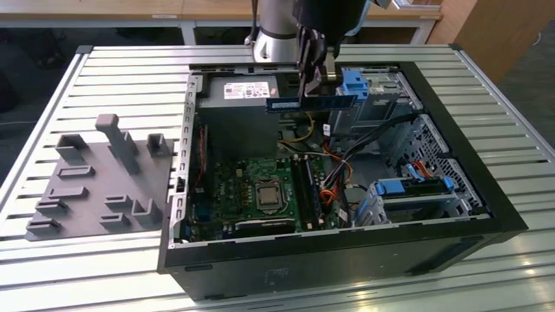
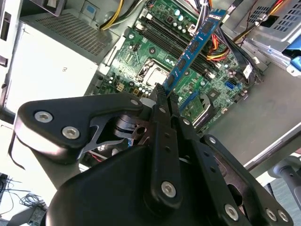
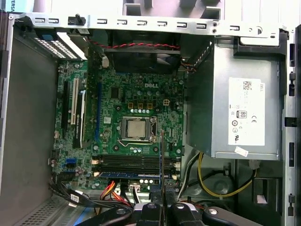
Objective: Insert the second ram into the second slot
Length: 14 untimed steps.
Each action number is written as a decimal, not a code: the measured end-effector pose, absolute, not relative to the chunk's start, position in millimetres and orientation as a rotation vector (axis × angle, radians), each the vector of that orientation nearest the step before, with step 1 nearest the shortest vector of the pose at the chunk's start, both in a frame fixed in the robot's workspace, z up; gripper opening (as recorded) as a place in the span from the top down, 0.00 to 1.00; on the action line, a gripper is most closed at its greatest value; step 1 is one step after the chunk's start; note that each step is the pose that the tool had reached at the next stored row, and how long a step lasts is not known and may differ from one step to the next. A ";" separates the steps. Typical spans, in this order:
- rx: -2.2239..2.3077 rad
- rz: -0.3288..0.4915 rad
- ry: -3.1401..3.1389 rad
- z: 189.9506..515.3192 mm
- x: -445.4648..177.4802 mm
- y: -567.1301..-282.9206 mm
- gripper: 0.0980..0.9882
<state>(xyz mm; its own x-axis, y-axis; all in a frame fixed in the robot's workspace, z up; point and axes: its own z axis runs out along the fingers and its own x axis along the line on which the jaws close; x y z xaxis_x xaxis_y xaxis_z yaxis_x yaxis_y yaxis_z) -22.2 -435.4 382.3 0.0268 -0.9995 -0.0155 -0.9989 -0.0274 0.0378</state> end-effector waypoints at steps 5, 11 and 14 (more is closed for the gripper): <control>2.239 -0.058 -2.179 382.3 -22.2 -441.2 0.96; 2.239 -0.058 -2.179 382.3 -22.2 -448.6 0.96; 2.239 -0.058 -2.179 382.3 -22.2 -452.3 0.96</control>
<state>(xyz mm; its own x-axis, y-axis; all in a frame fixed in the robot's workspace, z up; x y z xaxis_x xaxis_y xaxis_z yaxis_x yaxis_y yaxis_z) -22.2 -452.3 382.3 0.0268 -0.9995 -0.0150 -0.9989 -0.0273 0.0378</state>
